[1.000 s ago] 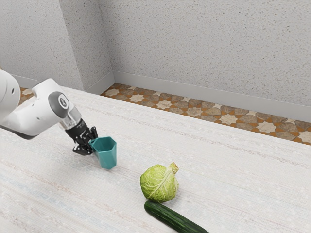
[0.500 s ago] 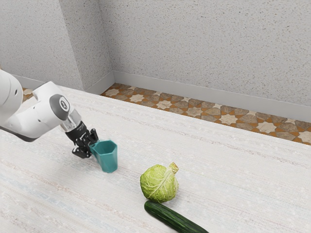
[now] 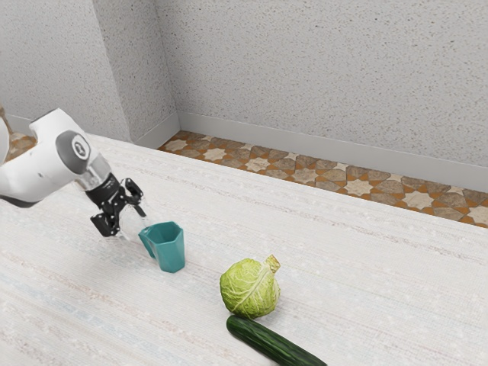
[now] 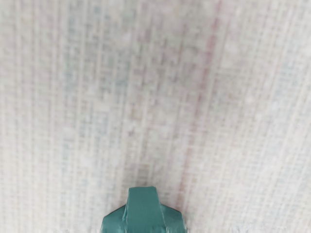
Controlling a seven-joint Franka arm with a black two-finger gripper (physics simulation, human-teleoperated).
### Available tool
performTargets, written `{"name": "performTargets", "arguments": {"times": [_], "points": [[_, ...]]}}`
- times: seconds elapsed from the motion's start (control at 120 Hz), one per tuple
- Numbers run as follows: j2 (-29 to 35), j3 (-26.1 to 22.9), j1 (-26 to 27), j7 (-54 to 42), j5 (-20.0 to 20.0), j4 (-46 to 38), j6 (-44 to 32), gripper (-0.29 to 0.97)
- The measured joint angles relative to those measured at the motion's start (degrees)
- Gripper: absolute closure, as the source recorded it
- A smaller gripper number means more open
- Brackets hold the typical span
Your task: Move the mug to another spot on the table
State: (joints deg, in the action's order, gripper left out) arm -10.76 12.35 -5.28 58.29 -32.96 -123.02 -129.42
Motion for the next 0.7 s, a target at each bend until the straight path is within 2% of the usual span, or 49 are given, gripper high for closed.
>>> {"name": "performTargets", "arguments": {"times": [0.133,0.25,0.333,0.442,0.55,0.7], "points": [[4.66,2.05,0.67,-0.35,4.87,0.74,2.78,0.03],[6.24,1.87,0.51,-2.03,14.41,7.86,7.34,0.02],[6.43,-0.96,-0.50,-4.70,21.32,13.01,11.14,0.01],[6.42,-5.81,0.14,-9.24,28.01,18.55,15.20,0.01],[6.38,-8.12,1.73,-14.67,31.60,22.40,17.79,0.00],[6.40,-9.65,0.58,-23.23,33.70,26.10,20.71,0.00]]}}
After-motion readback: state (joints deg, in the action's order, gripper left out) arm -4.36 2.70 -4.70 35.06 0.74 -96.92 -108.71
